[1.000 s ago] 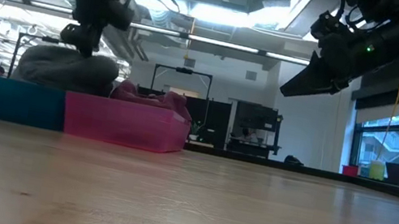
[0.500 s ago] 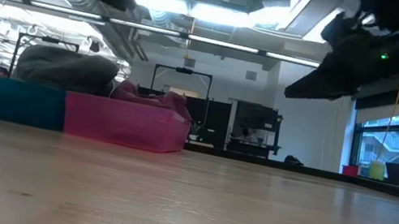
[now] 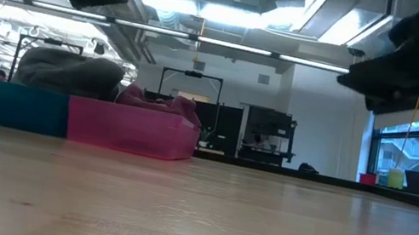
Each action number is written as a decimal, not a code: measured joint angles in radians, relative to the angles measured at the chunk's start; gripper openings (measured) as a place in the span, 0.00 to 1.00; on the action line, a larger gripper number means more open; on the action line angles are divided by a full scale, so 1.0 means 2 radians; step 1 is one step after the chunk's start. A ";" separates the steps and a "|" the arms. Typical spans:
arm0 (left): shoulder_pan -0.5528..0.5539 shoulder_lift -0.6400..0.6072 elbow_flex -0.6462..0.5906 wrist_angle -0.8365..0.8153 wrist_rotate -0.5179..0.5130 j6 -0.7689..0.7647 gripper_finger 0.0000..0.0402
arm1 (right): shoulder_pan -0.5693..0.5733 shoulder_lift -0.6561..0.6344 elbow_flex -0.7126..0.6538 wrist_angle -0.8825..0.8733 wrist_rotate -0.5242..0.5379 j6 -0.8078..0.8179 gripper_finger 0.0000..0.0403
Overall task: Pick & Place hat
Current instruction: Return to Home Position
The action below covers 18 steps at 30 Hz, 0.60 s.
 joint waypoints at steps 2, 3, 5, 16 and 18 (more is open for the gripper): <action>0.000 -0.014 -0.006 0.001 0.028 0.000 0.61 | 0.000 -0.020 -0.006 0.001 -0.011 0.000 0.44; 0.001 -0.021 -0.009 0.000 0.050 0.003 0.61 | 0.000 -0.028 -0.009 0.004 -0.017 0.000 0.44; 0.003 -0.036 -0.014 0.000 0.098 0.014 0.61 | 0.000 -0.044 -0.013 0.003 -0.022 0.000 0.44; 0.039 -0.121 -0.017 -0.037 0.155 0.011 0.62 | 0.000 -0.114 -0.060 0.013 -0.022 -0.004 0.44; 0.046 -0.132 -0.017 -0.047 0.165 0.000 0.62 | -0.002 -0.129 -0.068 0.012 -0.022 -0.002 0.44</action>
